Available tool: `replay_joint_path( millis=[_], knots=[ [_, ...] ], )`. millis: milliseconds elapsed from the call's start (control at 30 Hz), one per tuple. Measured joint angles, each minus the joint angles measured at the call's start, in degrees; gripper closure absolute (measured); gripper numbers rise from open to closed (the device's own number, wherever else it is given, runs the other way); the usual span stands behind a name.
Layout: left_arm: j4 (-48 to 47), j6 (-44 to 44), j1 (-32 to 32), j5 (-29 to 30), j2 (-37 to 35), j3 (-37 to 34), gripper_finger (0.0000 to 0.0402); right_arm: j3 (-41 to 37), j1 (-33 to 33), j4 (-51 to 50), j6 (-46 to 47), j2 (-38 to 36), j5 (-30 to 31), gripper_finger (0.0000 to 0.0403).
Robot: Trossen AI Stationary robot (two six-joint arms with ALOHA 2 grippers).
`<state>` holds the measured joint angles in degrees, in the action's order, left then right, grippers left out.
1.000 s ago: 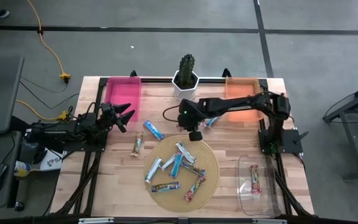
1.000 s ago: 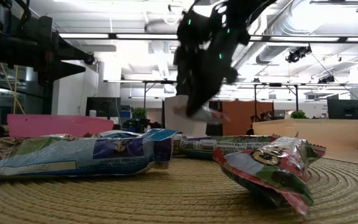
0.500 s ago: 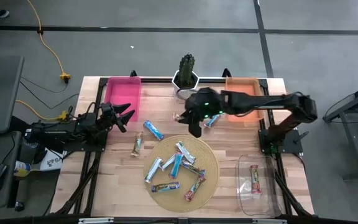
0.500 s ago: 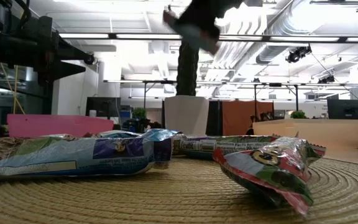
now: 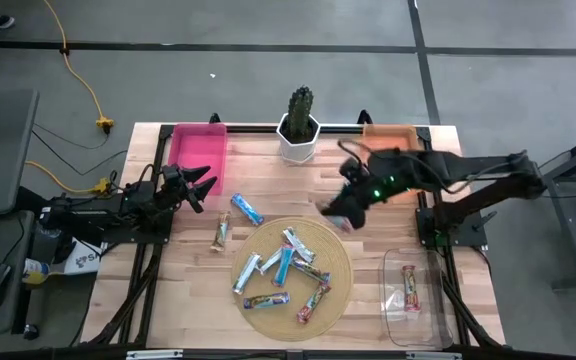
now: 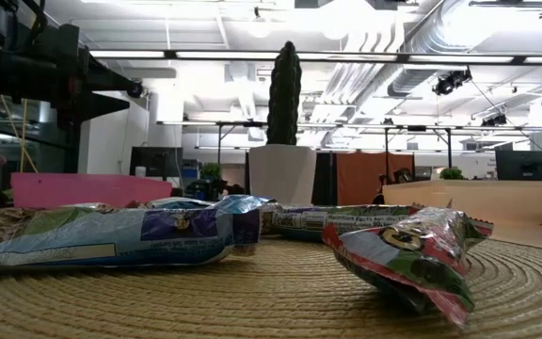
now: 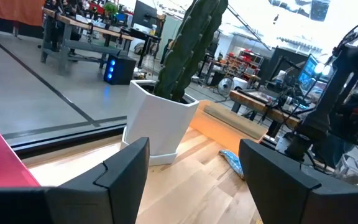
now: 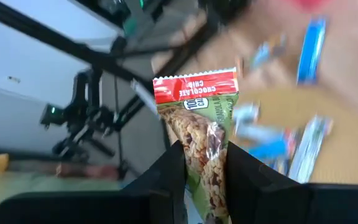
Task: Pick and place Granola Bars by type
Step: Put the red granola bar into the transparent bin
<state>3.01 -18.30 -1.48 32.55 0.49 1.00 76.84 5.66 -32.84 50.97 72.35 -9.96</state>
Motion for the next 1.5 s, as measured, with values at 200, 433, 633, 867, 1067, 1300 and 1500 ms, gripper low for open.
replay_joint_path(
  millis=[200, 433, 633, 867, 1067, 1300, 1500],
  knots=[
    [0.00, 0.02, 0.00, 0.00, 0.00, 0.02, 0.0156, -0.02, 8.39, -8.60, 15.95, 0.03, -0.16, 0.0328],
    [0.01, 0.02, 0.00, -0.02, 0.01, 0.01, 0.0156, -0.04, 20.21, -16.96, 38.27, 0.08, 2.24, 0.0328],
    [0.00, 0.02, 0.00, -0.01, 0.00, 0.02, 0.0156, -0.07, 31.09, -21.22, 56.07, 0.08, 8.44, 0.0328],
    [0.00, 0.02, 0.00, 0.01, 0.00, -0.01, 0.0156, -0.07, 39.35, -28.24, 67.51, 4.21, 0.67, 0.0328],
    [0.01, 0.01, 0.00, 0.00, 0.02, 0.00, 0.0156, -0.09, 42.17, -37.31, 72.12, 10.25, -9.68, 0.0328],
    [0.01, 0.02, 0.02, 0.01, 0.02, 0.02, 0.0156, -0.10, 42.78, -45.14, 74.14, 16.53, -11.44, 0.0328],
    [0.01, 0.01, 0.01, 0.01, 0.01, 0.00, 0.0156, -0.13, 41.74, -51.77, 74.64, 23.41, -11.27, 0.0328]
  ],
)
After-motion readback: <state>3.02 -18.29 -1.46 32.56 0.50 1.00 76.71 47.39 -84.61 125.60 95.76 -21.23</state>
